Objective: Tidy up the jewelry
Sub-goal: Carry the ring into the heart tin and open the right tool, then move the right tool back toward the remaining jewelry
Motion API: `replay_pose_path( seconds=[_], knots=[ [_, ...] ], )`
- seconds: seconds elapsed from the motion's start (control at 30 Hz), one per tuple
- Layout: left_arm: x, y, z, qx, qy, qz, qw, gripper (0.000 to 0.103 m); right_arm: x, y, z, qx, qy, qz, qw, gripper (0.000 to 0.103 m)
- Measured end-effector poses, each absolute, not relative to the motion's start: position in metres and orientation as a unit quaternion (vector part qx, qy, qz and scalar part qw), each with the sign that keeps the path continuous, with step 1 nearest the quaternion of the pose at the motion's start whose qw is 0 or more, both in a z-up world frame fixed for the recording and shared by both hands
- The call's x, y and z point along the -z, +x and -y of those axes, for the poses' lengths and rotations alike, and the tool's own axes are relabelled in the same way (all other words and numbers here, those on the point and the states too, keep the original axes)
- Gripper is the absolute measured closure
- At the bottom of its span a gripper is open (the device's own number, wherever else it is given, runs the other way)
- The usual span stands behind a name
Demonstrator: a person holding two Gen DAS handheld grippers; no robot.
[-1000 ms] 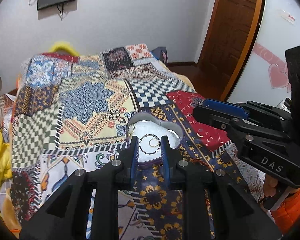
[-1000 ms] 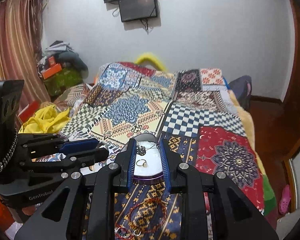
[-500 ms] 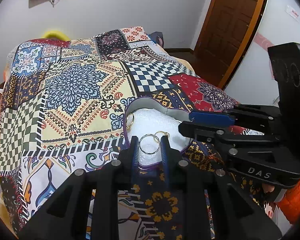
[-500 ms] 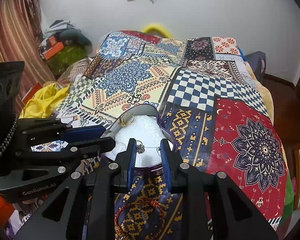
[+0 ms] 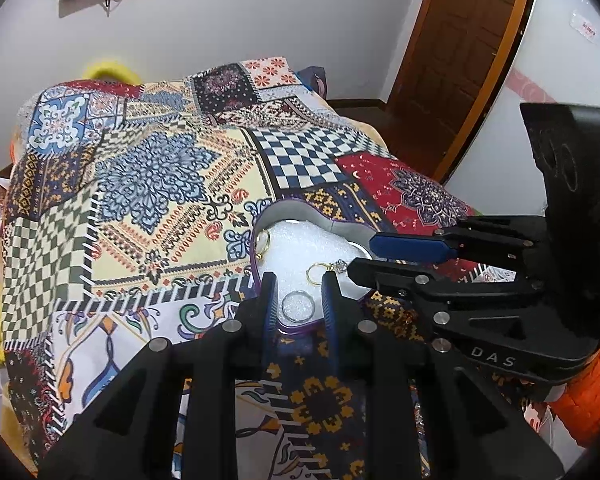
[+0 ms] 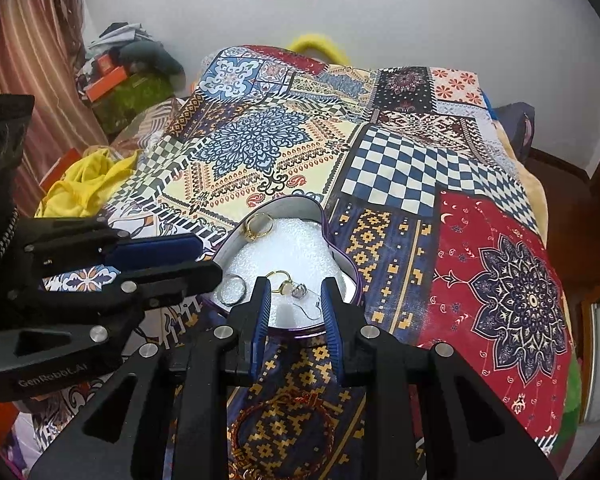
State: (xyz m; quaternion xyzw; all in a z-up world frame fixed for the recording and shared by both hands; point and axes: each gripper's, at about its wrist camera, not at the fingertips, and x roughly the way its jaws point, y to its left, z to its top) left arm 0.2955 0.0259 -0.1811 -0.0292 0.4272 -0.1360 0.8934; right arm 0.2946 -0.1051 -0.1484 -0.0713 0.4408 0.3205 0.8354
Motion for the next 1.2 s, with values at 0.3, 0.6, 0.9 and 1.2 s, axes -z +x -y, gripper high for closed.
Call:
replay_pose_path(
  seconds=[0.3,0.6,0.9,1.2],
  knots=[
    [0.154,0.277,-0.028,0.123,-0.019,-0.405,0.906,0.081,0.120,0.277,0.116,-0.304,-0.076,-0.406,0.858,0.080],
    [0.132,0.245,-0.022,0.121,-0.012,-0.394,0.911,0.073,0.090,0.248,0.133,-0.295,-0.066,-0.376,0.876,0.076],
    [0.142,0.212,-0.010,0.128,-0.010,-0.418,0.899,0.072,0.083,0.216,0.151,-0.280,-0.058,-0.370,0.884,0.066],
    [0.178,0.195,0.006,0.139,-0.023,-0.460,0.876,0.072,0.101,0.192,0.164,-0.254,-0.072,-0.384,0.885,0.066]
  ],
)
